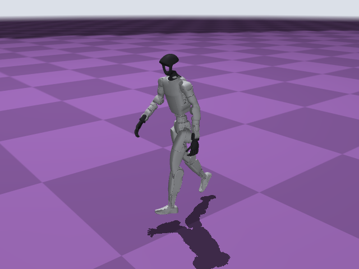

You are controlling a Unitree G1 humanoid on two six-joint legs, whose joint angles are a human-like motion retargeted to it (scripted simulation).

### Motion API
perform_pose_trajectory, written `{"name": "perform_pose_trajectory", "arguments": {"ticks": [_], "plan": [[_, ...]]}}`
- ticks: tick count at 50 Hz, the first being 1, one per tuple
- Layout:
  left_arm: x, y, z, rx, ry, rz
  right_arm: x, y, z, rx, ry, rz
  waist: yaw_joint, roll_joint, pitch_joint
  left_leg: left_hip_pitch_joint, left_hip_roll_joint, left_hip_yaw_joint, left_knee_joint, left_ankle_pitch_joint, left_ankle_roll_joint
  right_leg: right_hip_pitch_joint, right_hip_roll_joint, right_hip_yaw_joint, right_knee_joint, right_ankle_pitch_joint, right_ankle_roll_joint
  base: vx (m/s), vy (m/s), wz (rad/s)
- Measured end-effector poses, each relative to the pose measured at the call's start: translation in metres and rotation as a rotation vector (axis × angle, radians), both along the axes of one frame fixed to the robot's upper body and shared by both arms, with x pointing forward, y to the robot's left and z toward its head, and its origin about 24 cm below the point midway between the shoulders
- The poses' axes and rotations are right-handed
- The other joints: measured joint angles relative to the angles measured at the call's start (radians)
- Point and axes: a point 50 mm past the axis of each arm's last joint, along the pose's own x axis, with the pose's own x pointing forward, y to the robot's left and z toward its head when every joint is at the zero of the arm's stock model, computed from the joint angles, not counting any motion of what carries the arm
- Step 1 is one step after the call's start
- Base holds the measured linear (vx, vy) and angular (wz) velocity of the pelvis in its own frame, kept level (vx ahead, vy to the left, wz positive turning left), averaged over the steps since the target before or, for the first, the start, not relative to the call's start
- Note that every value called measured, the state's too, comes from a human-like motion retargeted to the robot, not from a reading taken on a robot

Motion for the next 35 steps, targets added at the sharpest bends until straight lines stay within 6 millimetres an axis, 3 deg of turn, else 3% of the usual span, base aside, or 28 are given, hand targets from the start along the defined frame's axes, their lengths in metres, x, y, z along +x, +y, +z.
{"name": "perform_pose_trajectory", "arguments": {"ticks": [5, 7, 9, 12, 15, 19, 23, 28, 35], "plan": [[-0.032, -0.002, -0.008, -0.037, 0.106, -0.058, -0.019, 0.000, -0.019, 0.011, 0.082, -0.003, -0.005, 0.020, -0.004, 0.047, 0.004, -0.043, -0.043, -0.020, -0.012, -0.126, 0.063, -0.025, 0.175, 0.186, 0.016, 0.55, 0.24, 0.14], [-0.044, -0.001, -0.010, -0.036, 0.155, -0.099, -0.031, 0.000, -0.028, 0.022, 0.115, -0.012, -0.016, 0.047, -0.029, 0.086, 0.022, -0.073, -0.065, -0.023, -0.024, -0.202, 0.121, -0.066, 0.311, 0.165, 0.003, 0.56, 0.21, 0.31], [-0.056, 0.000, -0.012, -0.024, 0.209, -0.142, -0.045, -0.001, -0.038, 0.035, 0.150, -0.030, -0.027, 0.077, -0.063, 0.132, 0.044, -0.096, -0.082, -0.031, -0.036, -0.291, 0.145, -0.163, 0.449, 0.086, -0.049, 0.55, 0.20, 0.29], [-0.065, 0.003, -0.013, 0.003, 0.274, -0.201, -0.068, -0.003, -0.052, 0.049, 0.208, -0.064, -0.055, 0.112, -0.120, 0.208, 0.066, -0.126, -0.095, -0.053, -0.048, -0.411, 0.122, -0.344, 0.617, -0.006, -0.150, 0.54, 0.18, 0.43], [-0.062, 0.008, -0.013, 0.045, 0.313, -0.260, -0.088, -0.006, -0.063, 0.061, 0.263, -0.096, -0.107, 0.127, -0.178, 0.284, 0.063, -0.167, -0.094, -0.083, -0.054, -0.494, 0.097, -0.458, 0.724, -0.061, -0.209, 0.54, 0.14, 0.80], [-0.041, 0.015, -0.010, 0.123, 0.322, -0.320, -0.110, -0.010, -0.072, 0.066, 0.321, -0.127, -0.197, 0.121, -0.242, 0.414, 0.035, -0.229, -0.082, -0.133, -0.061, -0.536, 0.066, -0.538, 0.777, -0.090, -0.225, 0.56, 0.09, 1.03], [-0.006, 0.020, -0.002, 0.209, 0.274, -0.357, -0.122, -0.017, -0.073, 0.062, 0.342, -0.147, -0.276, 0.098, -0.288, 0.566, 0.004, -0.281, -0.056, -0.180, -0.068, -0.534, 0.029, -0.573, 0.789, -0.125, -0.228, 0.56, 0.04, 0.94], [0.050, 0.015, 0.014, 0.264, 0.134, -0.381, -0.123, -0.026, -0.069, 0.065, 0.340, -0.167, -0.338, 0.065, -0.328, 0.727, -0.020, -0.330, 0.012, -0.221, -0.078, -0.527, 0.007, -0.575, 0.761, -0.142, -0.228, 0.49, -0.01, 0.66], [0.117, -0.008, 0.043, 0.220, -0.116, -0.428, -0.111, -0.030, -0.065, 0.109, 0.315, -0.218, -0.389, 0.037, -0.346, 0.829, -0.033, -0.399, 0.123, -0.245, -0.107, -0.567, -0.020, -0.594, 0.628, -0.138, -0.234, 0.37, -0.04, 0.47]]}}
